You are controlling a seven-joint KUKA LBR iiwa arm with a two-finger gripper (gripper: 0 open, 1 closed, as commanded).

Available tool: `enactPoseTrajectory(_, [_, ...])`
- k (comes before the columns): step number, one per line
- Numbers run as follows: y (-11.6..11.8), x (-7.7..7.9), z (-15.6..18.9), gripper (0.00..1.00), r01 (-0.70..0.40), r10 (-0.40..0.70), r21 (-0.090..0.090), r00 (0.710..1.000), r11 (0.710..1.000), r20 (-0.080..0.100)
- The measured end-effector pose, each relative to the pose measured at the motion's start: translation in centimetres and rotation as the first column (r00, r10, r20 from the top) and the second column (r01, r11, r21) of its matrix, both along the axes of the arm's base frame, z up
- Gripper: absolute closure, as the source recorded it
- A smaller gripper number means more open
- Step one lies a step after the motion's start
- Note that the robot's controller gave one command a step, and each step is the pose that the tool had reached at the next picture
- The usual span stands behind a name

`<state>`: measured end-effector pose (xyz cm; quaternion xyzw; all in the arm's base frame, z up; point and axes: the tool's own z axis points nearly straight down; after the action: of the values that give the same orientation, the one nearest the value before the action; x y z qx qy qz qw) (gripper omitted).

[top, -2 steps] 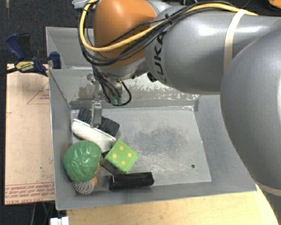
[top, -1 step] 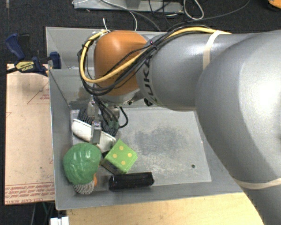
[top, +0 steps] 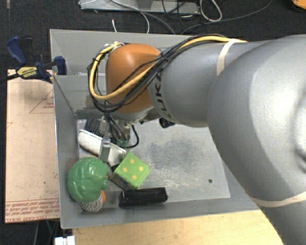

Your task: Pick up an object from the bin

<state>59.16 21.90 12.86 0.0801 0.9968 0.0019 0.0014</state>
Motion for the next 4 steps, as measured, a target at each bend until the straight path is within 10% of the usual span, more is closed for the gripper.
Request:
enactPoseTrajectory(2, [-1.5, -1.6, -5.4, 0.00, 0.248, -0.248, 0.009, 0.969, 0.969, 0.012])
enactPoseTrajectory(3, [-2.3, -2.4, -5.3, 1.00, 0.364, -0.364, 0.018, 0.931, 0.931, 0.023])
enactPoseTrajectory(4, [-2.3, -2.4, -5.3, 1.00, 0.364, -0.364, 0.019, 0.931, 0.931, 0.023])
